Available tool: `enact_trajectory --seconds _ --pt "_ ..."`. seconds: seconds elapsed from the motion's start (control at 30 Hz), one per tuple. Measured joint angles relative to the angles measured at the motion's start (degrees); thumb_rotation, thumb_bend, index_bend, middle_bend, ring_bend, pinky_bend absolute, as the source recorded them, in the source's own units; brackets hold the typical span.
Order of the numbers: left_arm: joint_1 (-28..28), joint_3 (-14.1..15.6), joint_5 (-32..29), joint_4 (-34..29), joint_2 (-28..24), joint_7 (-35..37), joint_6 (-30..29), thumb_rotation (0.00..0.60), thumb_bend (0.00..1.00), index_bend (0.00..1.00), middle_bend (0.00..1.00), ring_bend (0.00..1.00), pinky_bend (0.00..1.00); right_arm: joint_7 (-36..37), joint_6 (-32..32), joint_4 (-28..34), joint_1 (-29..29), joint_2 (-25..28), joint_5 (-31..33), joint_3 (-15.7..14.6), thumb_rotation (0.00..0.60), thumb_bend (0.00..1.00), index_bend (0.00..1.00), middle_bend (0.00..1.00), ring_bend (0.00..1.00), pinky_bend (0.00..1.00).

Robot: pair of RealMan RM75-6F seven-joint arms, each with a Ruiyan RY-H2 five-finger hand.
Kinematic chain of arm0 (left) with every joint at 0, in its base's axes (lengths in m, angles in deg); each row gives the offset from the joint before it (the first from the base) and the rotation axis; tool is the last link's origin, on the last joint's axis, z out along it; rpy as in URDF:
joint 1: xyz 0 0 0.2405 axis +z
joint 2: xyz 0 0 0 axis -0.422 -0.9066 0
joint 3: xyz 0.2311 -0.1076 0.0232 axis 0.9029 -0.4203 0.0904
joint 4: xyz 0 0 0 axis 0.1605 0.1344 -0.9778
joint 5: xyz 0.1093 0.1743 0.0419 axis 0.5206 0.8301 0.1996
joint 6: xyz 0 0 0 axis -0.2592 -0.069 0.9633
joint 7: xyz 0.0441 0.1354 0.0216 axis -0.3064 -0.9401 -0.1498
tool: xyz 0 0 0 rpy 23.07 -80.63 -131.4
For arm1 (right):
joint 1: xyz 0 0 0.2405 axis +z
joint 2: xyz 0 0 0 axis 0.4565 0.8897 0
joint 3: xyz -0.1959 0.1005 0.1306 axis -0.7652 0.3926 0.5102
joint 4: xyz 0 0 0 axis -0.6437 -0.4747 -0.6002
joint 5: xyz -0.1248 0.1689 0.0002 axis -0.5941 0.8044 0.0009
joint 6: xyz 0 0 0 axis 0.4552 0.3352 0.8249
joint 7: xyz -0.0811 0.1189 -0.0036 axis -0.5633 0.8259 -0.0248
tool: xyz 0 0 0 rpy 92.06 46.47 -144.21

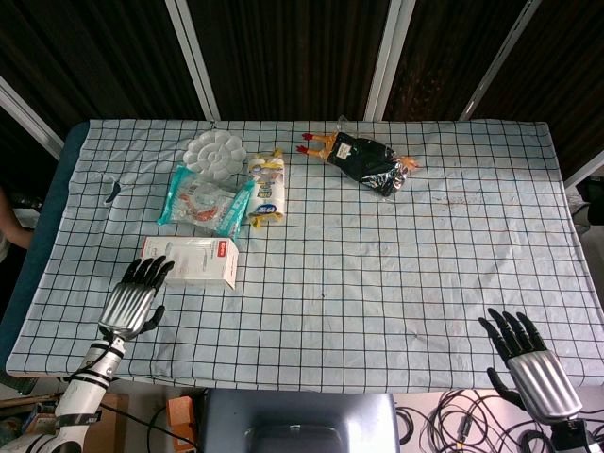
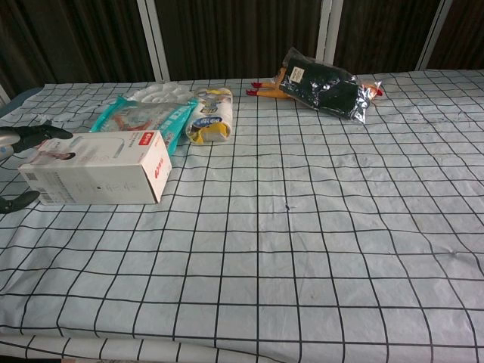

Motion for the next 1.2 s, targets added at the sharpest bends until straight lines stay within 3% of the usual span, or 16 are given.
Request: enact_trajectory --seconds 0.17,0.23,0.3,0.4,0.47,0.5,0.67,0.93,1.2 --pt "0.0 0.6 0.7 -0.3 -0.1 0.1 -0.7 0.6 0.45 0.0 0.0 0.0 0.05 -0.1 0.1 0.0 0.0 -0.1 0.0 0.0 0.6 0.37 0.0 0.0 0.0 0.0" --pt "0.0 0.5 1.0 -0.3 0.0 0.5 -1.1 0.6 0.45 0.0 0.05 0.04 0.09 -0.2 -0.1 0.0 0.0 -0.1 0.0 0.0 0.6 0.37 0.0 0.0 0.0 0.0" --pt "0.0 0.2 1.9 0.2 0.4 0.9 -2.2 0.6 0.45 0.0 0.31 0.26 0.34 -0.2 -0.2 0.0 0.1 -0.1 -0.1 0.0 0.6 0.37 0.0 0.0 0.0 0.0" --pt "0.2 -0.3 4.5 2.0 2.2 1.5 -5.6 0.6 0.5 0.0 0.81 0.75 0.8 0.0 0.0 0.0 0.0 0.0 -0.2 0.0 0.6 0.37 0.0 0.0 0.0 0.0" --pt "0.3 -0.5 6.4 3.4 3.5 2.2 -7.5 0.6 0.58 0.01 0.96 0.93 0.95 0.4 0.4 -0.1 0.0 0.0 -0.4 0.0 0.6 0.37 0.0 0.0 0.0 0.0" --pt "0.3 -0.5 7.3 4.2 4.4 2.7 -8.1 0.6 0.61 0.03 0.99 0.97 0.98 0.6 0.5 -0.2 0.0 0.0 -0.4 0.0 0.6 0.37 0.0 0.0 0.0 0.0" --pt "0.2 -0.7 4.4 3.4 4.6 1.6 -6.9 0.6 0.7 0.04 1.0 1.0 1.0 0.7 0.3 -0.3 0.1 0.1 -0.5 -0.1 0.6 0.37 0.0 0.0 0.0 0.0" --pt "-1.7 -1.1 -9.3 -0.8 2.8 -7.5 -1.5 0.6 0.72 0.02 1.0 1.0 1.0 0.7 0.3 -0.1 0.1 0.2 -0.5 -0.1 0.6 0.37 0.0 0.0 0.0 0.0" --pt "-2.7 -0.3 -10.0 -2.8 1.5 -8.2 -1.4 0.6 0.71 0.04 1.0 1.0 1.0 0.1 -0.3 0.0 0.2 0.0 -0.4 -0.1 0.6 0.37 0.0 0.0 0.0 0.0"
